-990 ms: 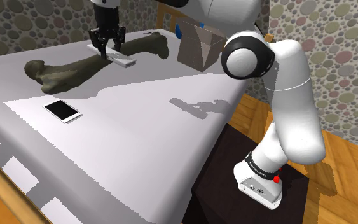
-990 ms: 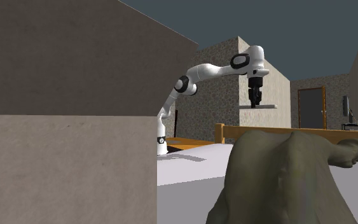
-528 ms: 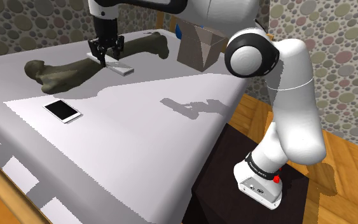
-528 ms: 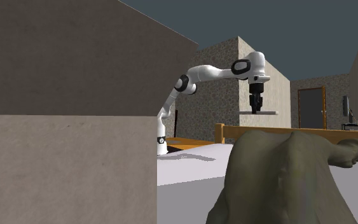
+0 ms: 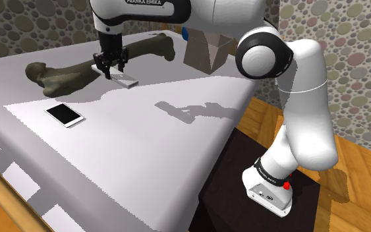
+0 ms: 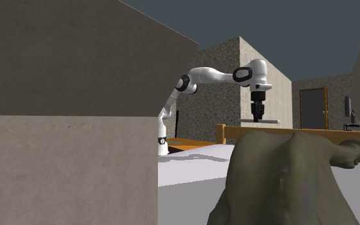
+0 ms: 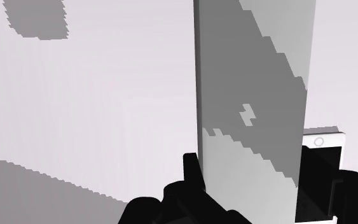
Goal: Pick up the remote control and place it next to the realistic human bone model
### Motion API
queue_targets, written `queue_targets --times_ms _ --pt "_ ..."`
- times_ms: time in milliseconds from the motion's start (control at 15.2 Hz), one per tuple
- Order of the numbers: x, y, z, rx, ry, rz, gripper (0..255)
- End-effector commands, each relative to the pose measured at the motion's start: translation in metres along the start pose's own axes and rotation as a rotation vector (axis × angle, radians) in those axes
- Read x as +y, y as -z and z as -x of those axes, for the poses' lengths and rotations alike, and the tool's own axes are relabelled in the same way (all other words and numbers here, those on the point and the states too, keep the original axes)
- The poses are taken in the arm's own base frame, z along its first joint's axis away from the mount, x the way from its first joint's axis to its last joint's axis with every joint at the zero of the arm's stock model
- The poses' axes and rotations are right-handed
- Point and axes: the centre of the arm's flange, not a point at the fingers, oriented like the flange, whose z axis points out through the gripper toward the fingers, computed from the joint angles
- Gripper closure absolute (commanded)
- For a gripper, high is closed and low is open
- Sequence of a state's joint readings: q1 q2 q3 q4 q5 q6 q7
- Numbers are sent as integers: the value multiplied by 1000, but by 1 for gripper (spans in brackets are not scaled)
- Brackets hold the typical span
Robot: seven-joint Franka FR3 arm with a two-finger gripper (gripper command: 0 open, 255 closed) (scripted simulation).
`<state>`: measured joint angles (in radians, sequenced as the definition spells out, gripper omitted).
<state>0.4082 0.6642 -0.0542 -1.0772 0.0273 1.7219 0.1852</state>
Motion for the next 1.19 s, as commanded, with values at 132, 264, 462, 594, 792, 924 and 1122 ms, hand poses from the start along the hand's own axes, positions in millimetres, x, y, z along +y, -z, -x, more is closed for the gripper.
queue_targets --times_ms 132,264,462,594,792,924,1122 --pt "0 -22 1 1 0 0 255" --pt "0 -32 0 1 0 0 255" --pt "0 -48 0 1 0 0 255" --pt "0 -59 0 1 0 0 255" --pt "0 -75 0 1 0 0 255" --pt "0 -85 0 1 0 0 255" --pt "-1 -101 -1 1 0 0 255"
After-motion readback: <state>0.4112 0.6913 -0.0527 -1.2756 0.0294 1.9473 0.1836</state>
